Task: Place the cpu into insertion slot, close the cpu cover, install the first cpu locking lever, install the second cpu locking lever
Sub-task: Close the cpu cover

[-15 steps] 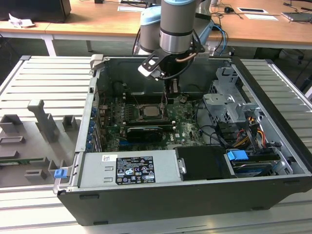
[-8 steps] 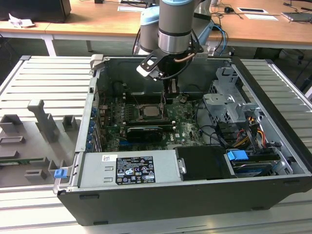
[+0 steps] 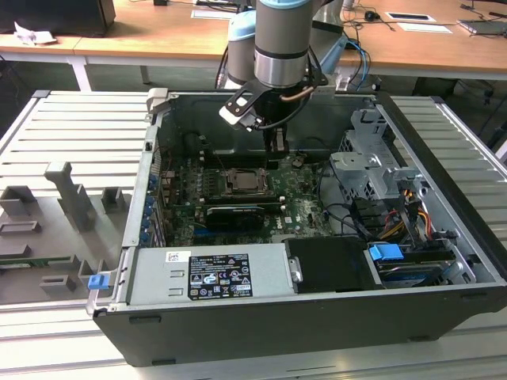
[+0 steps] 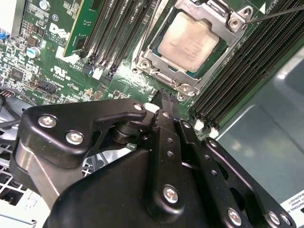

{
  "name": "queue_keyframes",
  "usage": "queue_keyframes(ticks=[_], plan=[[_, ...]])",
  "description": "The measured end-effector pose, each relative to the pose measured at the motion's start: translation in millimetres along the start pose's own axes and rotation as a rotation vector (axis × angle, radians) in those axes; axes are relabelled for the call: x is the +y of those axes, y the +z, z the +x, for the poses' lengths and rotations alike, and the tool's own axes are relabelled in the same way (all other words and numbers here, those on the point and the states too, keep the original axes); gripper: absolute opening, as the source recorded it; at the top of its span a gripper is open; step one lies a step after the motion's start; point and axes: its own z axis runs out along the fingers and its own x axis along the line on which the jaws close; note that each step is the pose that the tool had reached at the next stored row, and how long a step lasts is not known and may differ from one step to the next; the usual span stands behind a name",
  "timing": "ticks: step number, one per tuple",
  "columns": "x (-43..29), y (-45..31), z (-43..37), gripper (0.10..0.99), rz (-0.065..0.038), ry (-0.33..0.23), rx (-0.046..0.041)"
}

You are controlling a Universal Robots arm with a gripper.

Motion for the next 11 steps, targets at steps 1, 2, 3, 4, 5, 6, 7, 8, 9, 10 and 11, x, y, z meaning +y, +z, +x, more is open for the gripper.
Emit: queue_keyframes(ticks=[1, 2, 3, 4, 5, 6, 7, 8, 9, 10, 11], plan=[[-0.8, 0.0, 0.0, 0.106, 0.000, 0.000, 0.0000], [-1.1, 0.0, 0.0, 0.106, 0.000, 0.000, -0.0001], [-1.8, 0.1, 0.0, 0.106, 0.000, 0.000, -0.0001], [-2.8, 0.1, 0.0, 0.106, 0.000, 0.000, 0.0000], [-3.7, 0.1, 0.0, 0.106, 0.000, 0.000, 0.0000], [-4.5, 0.1, 0.1, 0.106, 0.000, 0.000, -0.0001], [-5.0, 0.1, 0.1, 0.106, 0.000, 0.000, -0.0001], [-5.5, 0.2, 0.1, 0.106, 0.000, 0.000, 0.0000], [-6.2, 0.3, 0.1, 0.106, 0.000, 0.000, 0.0000], [-7.1, 0.3, 0.1, 0.106, 0.000, 0.000, -0.0001], [-7.9, 0.4, 0.1, 0.106, 0.000, 0.000, 0.0000]])
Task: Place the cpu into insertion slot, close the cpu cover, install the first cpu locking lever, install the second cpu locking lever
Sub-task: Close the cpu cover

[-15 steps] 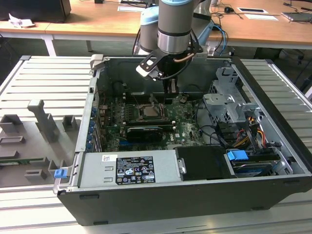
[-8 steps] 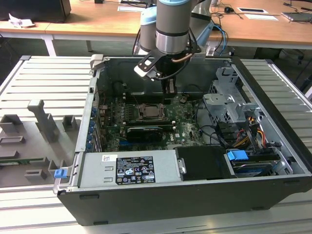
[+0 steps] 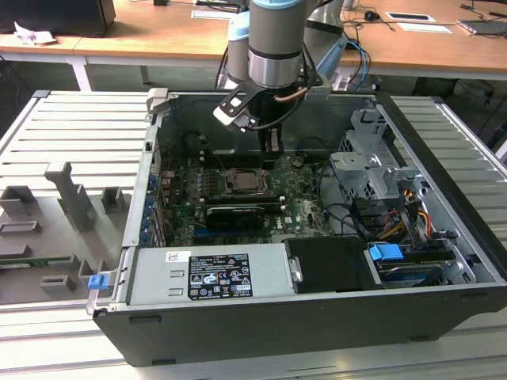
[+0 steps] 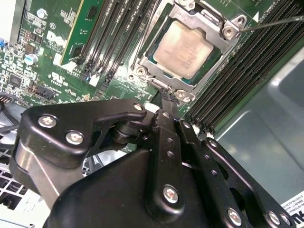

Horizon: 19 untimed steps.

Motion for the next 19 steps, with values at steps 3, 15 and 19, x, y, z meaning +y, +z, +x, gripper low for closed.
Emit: queue_keyframes(ticks=[3, 15, 19], plan=[[-3.0, 0.3, 0.0, 0.106, 0.000, 0.000, 0.0000], [-10.7, 5.7, -0.3, 0.106, 0.000, 0.000, 0.0000], [-11.9, 9.6, -1.2, 0.106, 0.000, 0.000, -0.0003]])
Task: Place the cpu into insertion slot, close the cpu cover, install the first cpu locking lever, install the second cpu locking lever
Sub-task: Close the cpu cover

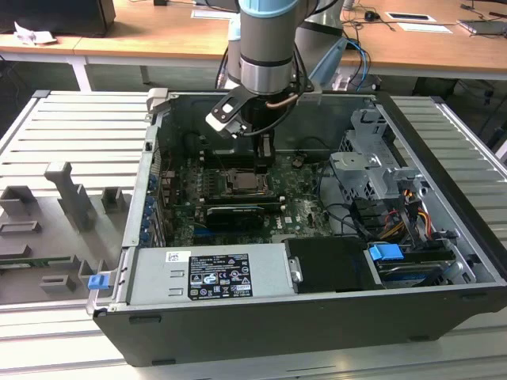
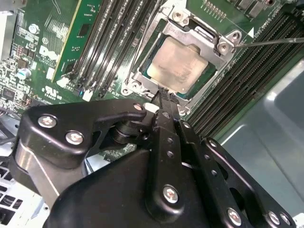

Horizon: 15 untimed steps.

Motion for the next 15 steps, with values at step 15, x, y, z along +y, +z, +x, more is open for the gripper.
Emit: queue_keyframes(ticks=[15], plan=[[-32.3, 11.4, 1.2, 0.106, 0.000, -0.017, 0.0010]])
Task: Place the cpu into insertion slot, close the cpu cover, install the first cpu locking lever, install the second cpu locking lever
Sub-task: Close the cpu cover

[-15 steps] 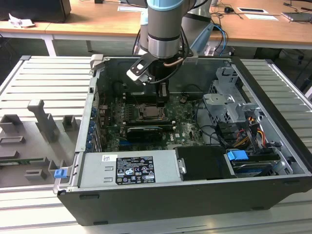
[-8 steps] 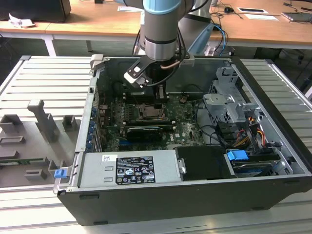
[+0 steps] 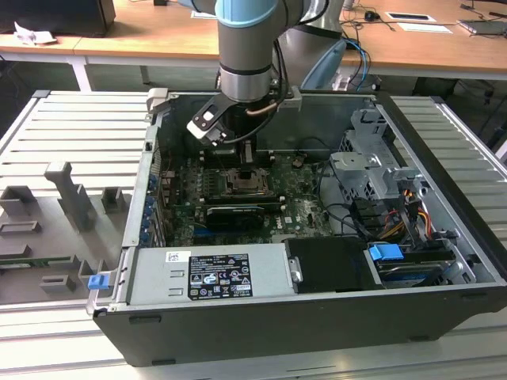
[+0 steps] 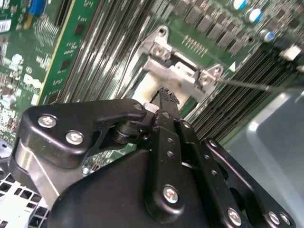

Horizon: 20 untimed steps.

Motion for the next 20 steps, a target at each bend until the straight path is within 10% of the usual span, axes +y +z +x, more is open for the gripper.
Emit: queue_keyframes(ticks=[10, 13, 20], plan=[[-8.2, 10.5, 2.6, 0.106, -0.009, -0.001, -0.0084], [-7.6, -0.3, 2.5, 0.106, -0.012, -0.001, -0.0083], [1.6, -0.2, 2.2, 0.106, -0.011, -0.001, -0.0081]])
